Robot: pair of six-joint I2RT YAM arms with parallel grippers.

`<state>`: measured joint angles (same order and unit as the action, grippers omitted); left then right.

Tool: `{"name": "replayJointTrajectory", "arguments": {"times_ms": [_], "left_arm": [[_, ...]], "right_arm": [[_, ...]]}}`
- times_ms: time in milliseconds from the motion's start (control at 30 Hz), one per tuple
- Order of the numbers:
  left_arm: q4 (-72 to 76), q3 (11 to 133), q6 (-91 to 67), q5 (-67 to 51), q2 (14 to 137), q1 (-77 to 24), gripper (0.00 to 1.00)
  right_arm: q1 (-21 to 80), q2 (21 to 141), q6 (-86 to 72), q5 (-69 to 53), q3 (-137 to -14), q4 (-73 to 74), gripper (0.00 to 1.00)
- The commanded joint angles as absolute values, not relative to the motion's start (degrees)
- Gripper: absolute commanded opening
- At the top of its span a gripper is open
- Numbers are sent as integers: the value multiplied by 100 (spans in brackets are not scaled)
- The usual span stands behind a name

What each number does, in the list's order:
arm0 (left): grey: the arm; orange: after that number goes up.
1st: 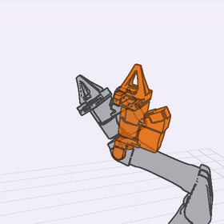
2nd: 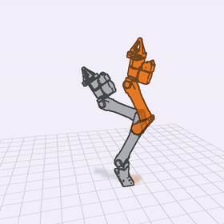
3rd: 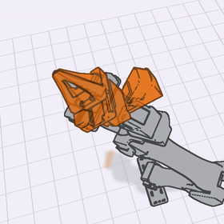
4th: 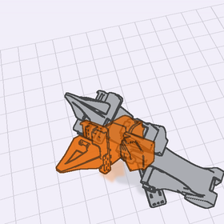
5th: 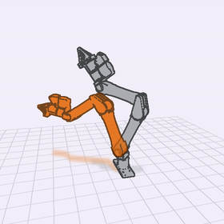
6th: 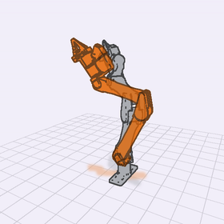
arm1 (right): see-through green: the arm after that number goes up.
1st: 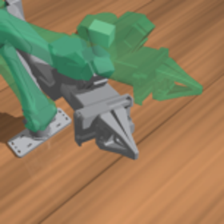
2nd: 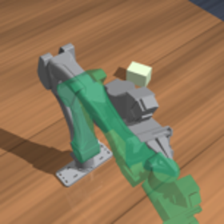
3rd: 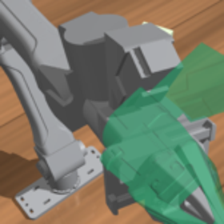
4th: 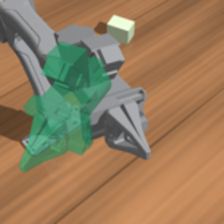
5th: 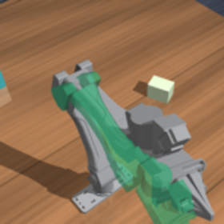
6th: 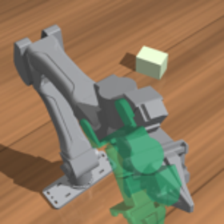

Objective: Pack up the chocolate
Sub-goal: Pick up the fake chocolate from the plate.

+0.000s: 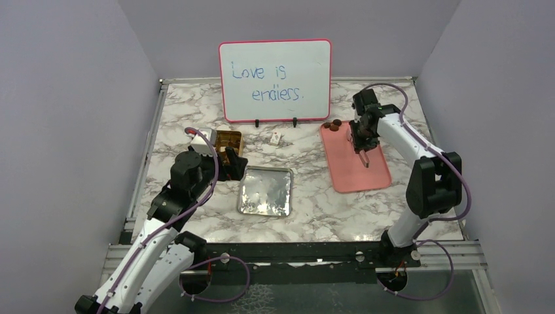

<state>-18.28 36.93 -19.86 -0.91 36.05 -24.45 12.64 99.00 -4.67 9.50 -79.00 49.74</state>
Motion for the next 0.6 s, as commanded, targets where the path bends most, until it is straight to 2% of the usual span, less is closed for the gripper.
{"name": "replayJointTrajectory", "arguments": {"times_ms": [0,567], "left_arm": [[-1801,3621,-1943,113,3504,-2428,99],[-1815,3650,-1911,608,3192,-2426,99]], "right_arm": [[1289,9387,-633,804,-7555,5148,31],[1949,8927,-1146,1217,-7411,5603,29]]}}
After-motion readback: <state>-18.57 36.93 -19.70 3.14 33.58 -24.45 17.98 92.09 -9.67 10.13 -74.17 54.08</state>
